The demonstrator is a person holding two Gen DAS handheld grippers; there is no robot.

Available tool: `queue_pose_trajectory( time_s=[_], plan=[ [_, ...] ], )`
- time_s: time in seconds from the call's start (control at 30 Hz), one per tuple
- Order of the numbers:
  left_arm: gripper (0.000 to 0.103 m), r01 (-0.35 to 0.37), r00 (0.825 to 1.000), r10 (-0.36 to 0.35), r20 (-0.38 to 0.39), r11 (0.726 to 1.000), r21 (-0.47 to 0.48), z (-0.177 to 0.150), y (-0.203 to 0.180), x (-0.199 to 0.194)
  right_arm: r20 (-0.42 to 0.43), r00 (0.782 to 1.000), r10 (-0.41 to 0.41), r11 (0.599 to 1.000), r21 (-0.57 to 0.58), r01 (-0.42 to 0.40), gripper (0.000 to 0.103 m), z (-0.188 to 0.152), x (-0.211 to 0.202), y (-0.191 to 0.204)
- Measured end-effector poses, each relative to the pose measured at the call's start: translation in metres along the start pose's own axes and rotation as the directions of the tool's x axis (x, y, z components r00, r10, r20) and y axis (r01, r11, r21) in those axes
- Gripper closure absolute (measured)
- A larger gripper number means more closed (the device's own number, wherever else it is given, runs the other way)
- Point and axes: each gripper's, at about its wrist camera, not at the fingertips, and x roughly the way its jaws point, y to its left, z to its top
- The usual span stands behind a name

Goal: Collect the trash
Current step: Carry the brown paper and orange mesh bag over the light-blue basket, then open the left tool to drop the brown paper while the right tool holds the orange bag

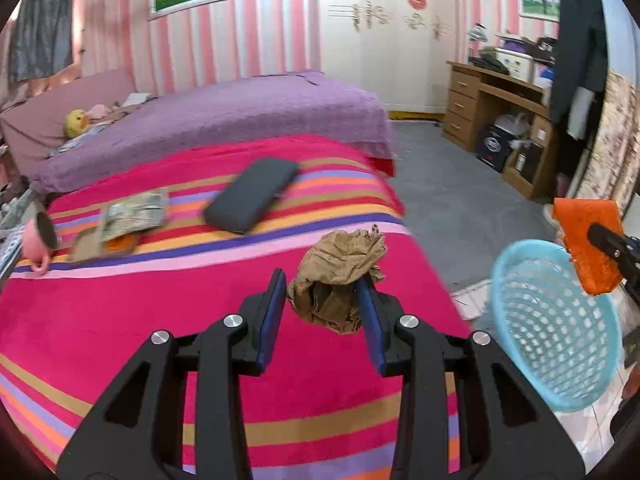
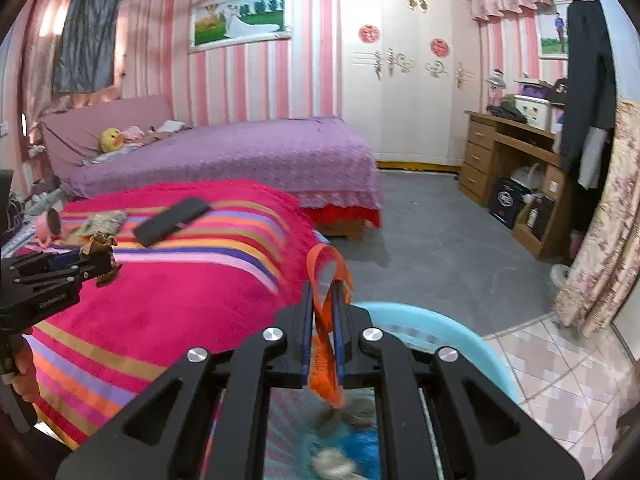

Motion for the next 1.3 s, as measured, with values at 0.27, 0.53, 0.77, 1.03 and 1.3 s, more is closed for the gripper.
queue_pose_trajectory(
  time_s=[0.27,0.53,0.77,1.03,1.3],
  plan=[
    [0.068,0.092,0.995,-0.090,-0.034,0.994,0.067,-0.011,-0.088,0.014,-0.011,0.998,-0.068,0.996,0.049,0.068,0.094,-0.022,-0.008,-0.066],
    [0.068,0.159,0.986,-0.152,-0.063,0.979,0.129,-0.017,-0.153,0.022,-0.004,0.998,-0.070,0.991,0.110,0.070,0.094,-0.033,-0.013,-0.091],
    [0.056,0.220,0.970,-0.204,-0.129,0.967,0.125,-0.017,-0.174,0.032,-0.016,0.997,-0.079,0.991,0.106,0.080,0.094,-0.036,-0.007,-0.092],
    [0.021,0.203,0.976,-0.189,-0.106,0.970,0.137,-0.012,-0.168,0.029,-0.009,0.997,-0.079,0.990,0.113,0.079,0.094,-0.037,-0.007,-0.091],
    [0.012,0.133,0.990,-0.128,-0.062,0.987,0.087,0.002,-0.122,0.028,-0.022,0.997,-0.076,0.991,0.106,0.078,0.094,-0.040,-0.002,-0.085]
  ],
)
